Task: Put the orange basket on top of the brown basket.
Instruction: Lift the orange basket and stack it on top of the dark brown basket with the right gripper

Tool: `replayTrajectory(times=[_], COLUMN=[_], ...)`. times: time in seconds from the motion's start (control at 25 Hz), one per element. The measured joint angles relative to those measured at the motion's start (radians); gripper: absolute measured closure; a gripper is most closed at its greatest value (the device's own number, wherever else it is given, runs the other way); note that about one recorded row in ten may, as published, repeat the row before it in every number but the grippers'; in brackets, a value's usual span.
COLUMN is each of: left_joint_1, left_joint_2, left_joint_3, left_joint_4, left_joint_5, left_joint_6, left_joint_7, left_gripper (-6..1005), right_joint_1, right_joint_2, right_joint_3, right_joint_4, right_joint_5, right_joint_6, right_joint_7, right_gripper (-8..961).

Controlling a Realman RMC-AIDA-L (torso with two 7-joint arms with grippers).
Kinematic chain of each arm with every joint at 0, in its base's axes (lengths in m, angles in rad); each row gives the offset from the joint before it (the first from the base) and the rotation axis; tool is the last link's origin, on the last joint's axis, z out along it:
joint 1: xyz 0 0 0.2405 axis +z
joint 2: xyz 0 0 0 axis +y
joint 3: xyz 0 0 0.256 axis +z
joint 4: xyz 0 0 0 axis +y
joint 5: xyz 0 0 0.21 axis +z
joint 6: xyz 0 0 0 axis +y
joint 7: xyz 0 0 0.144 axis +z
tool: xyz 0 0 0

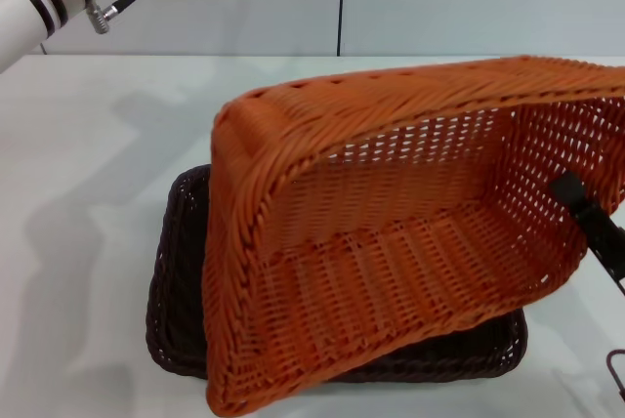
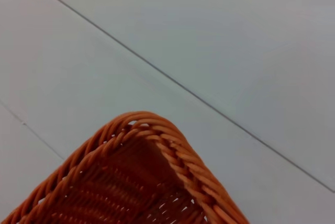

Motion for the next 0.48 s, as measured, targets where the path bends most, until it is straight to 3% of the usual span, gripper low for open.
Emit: replayTrajectory(times=[0.48], left_joint_1=[0.000], left_joint_2=[0.000], left_joint_3=[-0.004], left_joint_4=[0.002], left_joint_5=[0.000], left_joint_6=[0.006], left_joint_7=[0.000], left_gripper=[137], right_joint_1=[-0.008], right_joint_2=[-0.002], right_joint_3=[-0.011], right_joint_4=[0.014], right_joint_5=[-0.010], right_joint_6=[0.011], right_joint_7=[-0.021], right_gripper=[632])
